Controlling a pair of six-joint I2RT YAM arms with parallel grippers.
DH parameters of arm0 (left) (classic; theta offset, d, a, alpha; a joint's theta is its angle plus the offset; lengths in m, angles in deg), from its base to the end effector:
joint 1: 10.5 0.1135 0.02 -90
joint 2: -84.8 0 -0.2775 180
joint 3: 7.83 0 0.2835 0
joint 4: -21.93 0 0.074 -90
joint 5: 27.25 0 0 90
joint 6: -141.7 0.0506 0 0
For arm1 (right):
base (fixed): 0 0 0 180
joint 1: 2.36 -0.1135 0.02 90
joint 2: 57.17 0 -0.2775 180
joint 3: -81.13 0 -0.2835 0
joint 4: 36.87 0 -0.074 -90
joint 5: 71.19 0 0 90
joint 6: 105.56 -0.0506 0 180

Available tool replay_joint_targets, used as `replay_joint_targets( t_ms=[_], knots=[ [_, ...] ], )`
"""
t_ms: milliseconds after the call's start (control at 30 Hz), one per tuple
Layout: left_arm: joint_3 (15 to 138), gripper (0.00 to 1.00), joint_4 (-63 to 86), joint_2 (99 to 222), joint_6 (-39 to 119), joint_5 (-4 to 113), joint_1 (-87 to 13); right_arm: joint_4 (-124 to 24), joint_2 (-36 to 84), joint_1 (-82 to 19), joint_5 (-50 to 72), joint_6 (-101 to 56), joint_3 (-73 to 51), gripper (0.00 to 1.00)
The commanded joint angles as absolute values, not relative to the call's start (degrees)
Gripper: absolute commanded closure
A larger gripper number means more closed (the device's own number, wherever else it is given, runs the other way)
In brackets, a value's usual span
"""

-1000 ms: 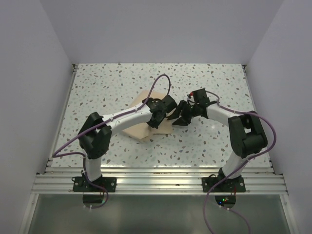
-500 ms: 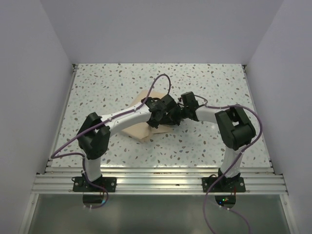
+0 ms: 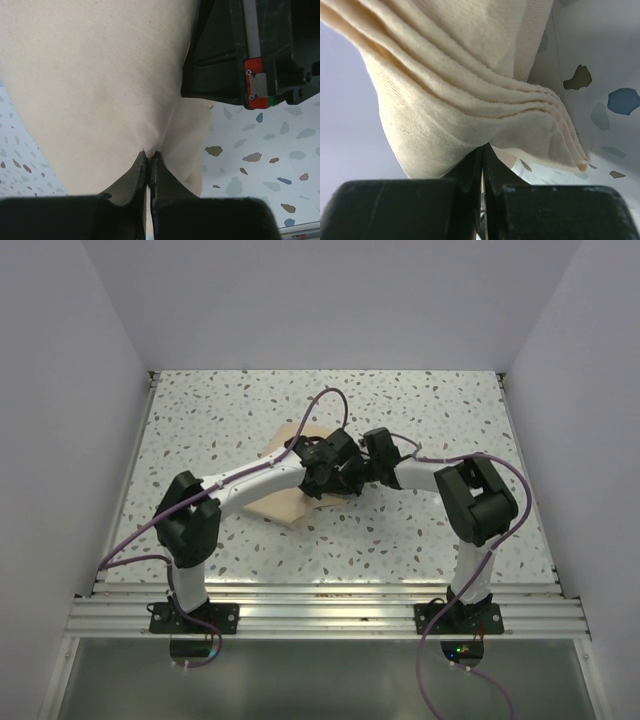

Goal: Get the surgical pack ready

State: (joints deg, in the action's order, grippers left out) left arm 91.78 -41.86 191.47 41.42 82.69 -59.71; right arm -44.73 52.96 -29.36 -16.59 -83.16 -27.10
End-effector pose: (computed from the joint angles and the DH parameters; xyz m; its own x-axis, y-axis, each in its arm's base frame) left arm 0.2880 -0.3073 0.2297 -0.7212 0.5790 -0.3803 0.5182 0.8152 0.2585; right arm 0.3587 0.2157 0.1149 -0.9175 0.3783 0.1230 0.3177 0.5105 0.7991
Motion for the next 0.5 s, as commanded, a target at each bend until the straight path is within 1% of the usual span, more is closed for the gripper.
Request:
replay_joint_targets(
  t_ms=[0,233,300,367,467],
  knots=[
    [94.7,1.00,-39.0,188.0,42.0,79.7,-60.2,-39.1,48.0,-30.0,-17.3,-84.4,-26.0,0.99],
    [94.0,1.00,-39.1,187.7,41.7,79.4,-60.2,-39.5,45.7,-30.0,-17.7,-83.9,-25.9,0.98],
    [94.0,1.00,-39.0,187.5,41.6,79.4,-60.2,-41.0,45.9,-30.0,-18.0,-82.7,-25.7,0.98],
    [93.6,1.00,-38.5,187.4,41.6,78.9,-60.2,-39.3,46.7,-30.0,-19.4,-83.8,-26.1,0.98],
    [93.9,1.00,-38.9,187.5,41.3,79.2,-60.2,-42.2,45.1,-30.0,-18.2,-81.6,-26.8,0.97]
  ],
)
